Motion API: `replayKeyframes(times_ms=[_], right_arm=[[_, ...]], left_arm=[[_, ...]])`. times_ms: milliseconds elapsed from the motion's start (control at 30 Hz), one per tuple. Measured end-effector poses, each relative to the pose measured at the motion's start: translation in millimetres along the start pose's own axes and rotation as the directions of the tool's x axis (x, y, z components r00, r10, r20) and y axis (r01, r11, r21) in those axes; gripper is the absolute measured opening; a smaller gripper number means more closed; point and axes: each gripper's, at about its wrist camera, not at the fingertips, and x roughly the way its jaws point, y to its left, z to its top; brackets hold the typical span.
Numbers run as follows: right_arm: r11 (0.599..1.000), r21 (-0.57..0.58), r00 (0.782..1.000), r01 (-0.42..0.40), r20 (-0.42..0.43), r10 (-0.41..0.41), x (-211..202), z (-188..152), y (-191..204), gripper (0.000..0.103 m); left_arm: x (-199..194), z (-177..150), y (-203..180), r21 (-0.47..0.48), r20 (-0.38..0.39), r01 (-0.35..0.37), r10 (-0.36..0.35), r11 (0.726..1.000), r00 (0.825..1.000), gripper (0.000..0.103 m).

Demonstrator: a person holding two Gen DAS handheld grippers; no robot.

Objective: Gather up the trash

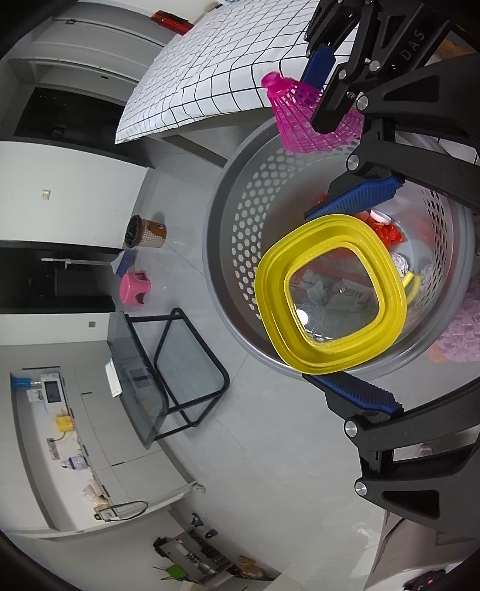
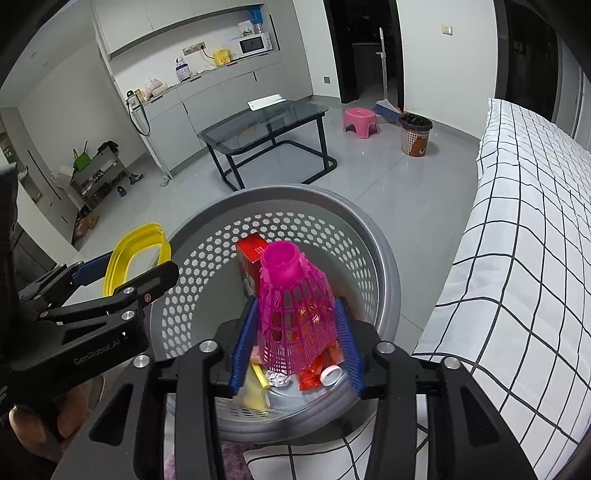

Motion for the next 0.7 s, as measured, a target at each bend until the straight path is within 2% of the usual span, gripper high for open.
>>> replayKeyframes(times_ms=[67, 133, 700], right_arm=[[1.000, 0.002, 1.000, -0.001, 0.014, 0.001, -3, 1, -2, 0.055], [1.000, 0.002, 1.000, 0.001, 0.020, -0.001, -4, 2, -2, 0.056], [1.000, 0.014, 0.999, 0.019, 0.044, -0.019, -20, -1, 0, 0.057]], left_arm=[[-1, 0, 1, -0.006, 0.004, -0.008, 0.008, 1.000, 1.000, 0.081], [-4, 1, 2, -0.014, 0.010, -0.014, 0.014, 1.000, 1.000, 0.084], [-17, -2, 5, -0.026, 0.016, -0.017, 0.017, 1.000, 1.000, 0.085]])
